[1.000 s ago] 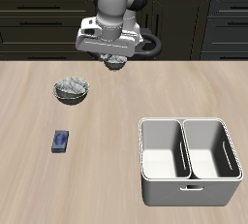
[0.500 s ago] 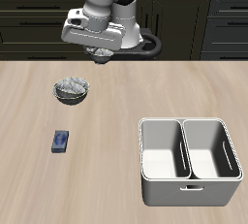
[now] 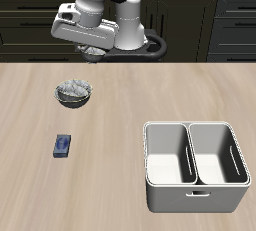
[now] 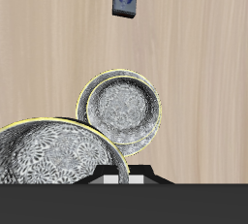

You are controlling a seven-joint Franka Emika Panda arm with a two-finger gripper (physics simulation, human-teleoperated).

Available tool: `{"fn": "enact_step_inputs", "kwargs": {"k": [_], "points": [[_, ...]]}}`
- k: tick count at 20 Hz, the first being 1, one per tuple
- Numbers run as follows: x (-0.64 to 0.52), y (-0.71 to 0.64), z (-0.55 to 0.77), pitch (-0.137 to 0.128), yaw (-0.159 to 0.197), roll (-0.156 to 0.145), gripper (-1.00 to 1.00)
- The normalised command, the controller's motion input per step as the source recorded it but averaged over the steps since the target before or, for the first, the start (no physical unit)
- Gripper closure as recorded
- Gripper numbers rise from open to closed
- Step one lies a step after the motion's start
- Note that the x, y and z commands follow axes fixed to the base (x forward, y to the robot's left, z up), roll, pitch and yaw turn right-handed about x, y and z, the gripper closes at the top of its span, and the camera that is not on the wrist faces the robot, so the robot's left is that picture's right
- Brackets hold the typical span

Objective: Stack the middle-sized bowl on the largest bowl and stack the smallest bowl on the middle-sized bowl

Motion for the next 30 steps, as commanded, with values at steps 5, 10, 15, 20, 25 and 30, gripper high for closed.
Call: {"fn": "enact_step_inputs", "kwargs": {"k": [5, 10, 15, 20, 25, 30], "points": [[0.12, -0.21, 0.07, -0.014, 0.012, -0.023, 1.00], [0.10, -0.12, 0.00, -0.007, 0.006, -0.016, 1.00], [0.12, -0.21, -0.08, 0.013, -0.014, -0.042, 1.00], [0.09, -0.16, -0.12, 0.022, -0.002, -0.035, 1.00], [0.08, -0.09, -0.11, 0.014, 0.005, -0.017, 1.00], [0.12, -0.02, -0.15, 0.019, 0.011, -0.025, 1.00]]}}
